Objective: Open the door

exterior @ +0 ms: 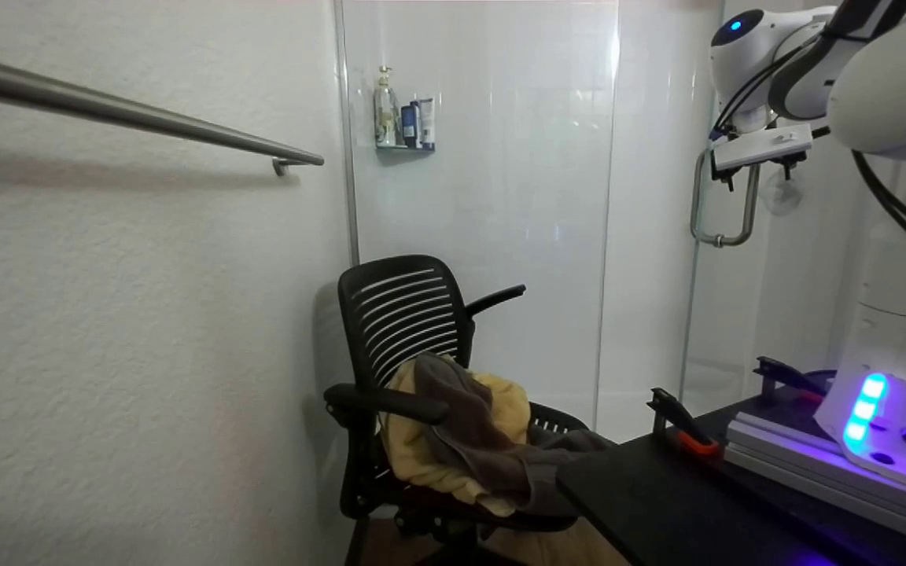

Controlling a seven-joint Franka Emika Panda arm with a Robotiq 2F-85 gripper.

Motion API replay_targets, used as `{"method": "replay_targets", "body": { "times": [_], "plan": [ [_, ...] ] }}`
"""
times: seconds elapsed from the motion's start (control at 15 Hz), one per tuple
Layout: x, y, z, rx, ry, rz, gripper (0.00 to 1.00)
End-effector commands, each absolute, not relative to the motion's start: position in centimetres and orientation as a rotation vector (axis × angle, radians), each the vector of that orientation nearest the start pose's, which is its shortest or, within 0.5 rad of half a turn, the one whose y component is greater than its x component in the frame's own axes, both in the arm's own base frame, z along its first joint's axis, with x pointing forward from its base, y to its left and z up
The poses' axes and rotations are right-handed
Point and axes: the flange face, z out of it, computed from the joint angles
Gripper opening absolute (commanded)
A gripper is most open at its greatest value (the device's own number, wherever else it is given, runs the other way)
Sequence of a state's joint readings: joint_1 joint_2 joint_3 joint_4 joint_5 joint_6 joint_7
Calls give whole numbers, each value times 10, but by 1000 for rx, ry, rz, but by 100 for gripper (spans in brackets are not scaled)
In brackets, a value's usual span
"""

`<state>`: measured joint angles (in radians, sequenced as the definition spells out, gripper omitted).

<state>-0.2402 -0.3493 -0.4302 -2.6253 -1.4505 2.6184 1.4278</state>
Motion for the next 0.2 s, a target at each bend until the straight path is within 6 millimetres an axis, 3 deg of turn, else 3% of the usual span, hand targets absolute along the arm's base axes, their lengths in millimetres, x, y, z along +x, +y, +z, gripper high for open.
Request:
{"method": "replay_targets", "body": {
  "times": [0.0, 0.13],
  "plan": [
    [347, -241, 377, 2218, -1083, 751, 100],
    [348, -241, 377, 2217, -1083, 752, 100]
  ]
}}
